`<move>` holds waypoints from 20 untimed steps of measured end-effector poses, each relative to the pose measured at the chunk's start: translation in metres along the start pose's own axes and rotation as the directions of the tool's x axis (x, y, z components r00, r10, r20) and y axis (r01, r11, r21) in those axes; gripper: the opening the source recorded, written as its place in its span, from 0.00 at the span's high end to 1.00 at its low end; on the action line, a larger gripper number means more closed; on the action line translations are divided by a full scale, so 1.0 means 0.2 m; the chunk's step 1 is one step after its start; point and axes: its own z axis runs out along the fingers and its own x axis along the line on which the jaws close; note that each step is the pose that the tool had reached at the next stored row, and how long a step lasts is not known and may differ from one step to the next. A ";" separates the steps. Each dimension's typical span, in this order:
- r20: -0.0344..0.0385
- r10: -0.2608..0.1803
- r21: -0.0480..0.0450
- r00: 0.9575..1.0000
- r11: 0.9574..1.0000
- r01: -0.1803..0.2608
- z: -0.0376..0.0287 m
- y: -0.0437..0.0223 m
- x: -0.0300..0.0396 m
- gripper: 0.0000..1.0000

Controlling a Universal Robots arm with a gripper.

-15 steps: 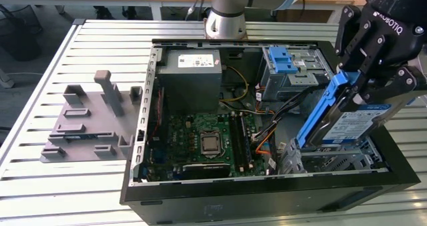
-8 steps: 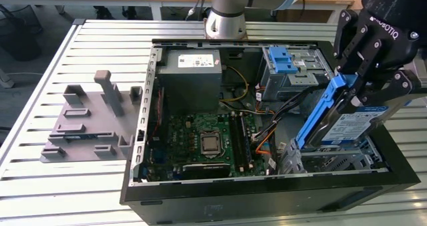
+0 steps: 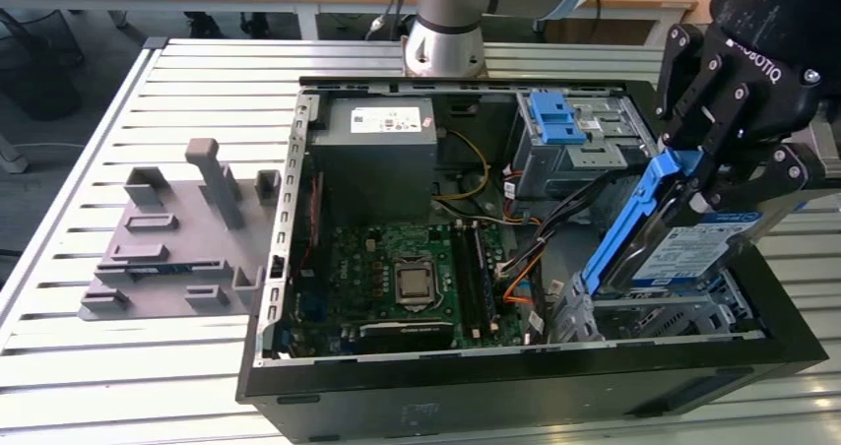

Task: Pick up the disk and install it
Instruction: 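Insert the disk into the insertion slot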

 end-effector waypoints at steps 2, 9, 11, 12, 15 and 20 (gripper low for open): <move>0.000 0.000 0.000 1.000 1.000 0.000 0.006 0.000 0.000 0.64; 0.000 0.000 0.000 1.000 1.000 0.000 0.031 0.000 -0.001 0.64; 0.000 0.000 0.000 1.000 1.000 0.000 0.038 0.001 -0.001 0.64; 0.000 0.000 0.000 1.000 1.000 0.000 0.042 0.001 -0.001 0.64; 0.000 0.000 0.000 1.000 1.000 0.000 0.052 0.001 -0.001 0.64; 0.000 0.000 0.000 1.000 1.000 0.000 0.069 0.001 -0.002 0.64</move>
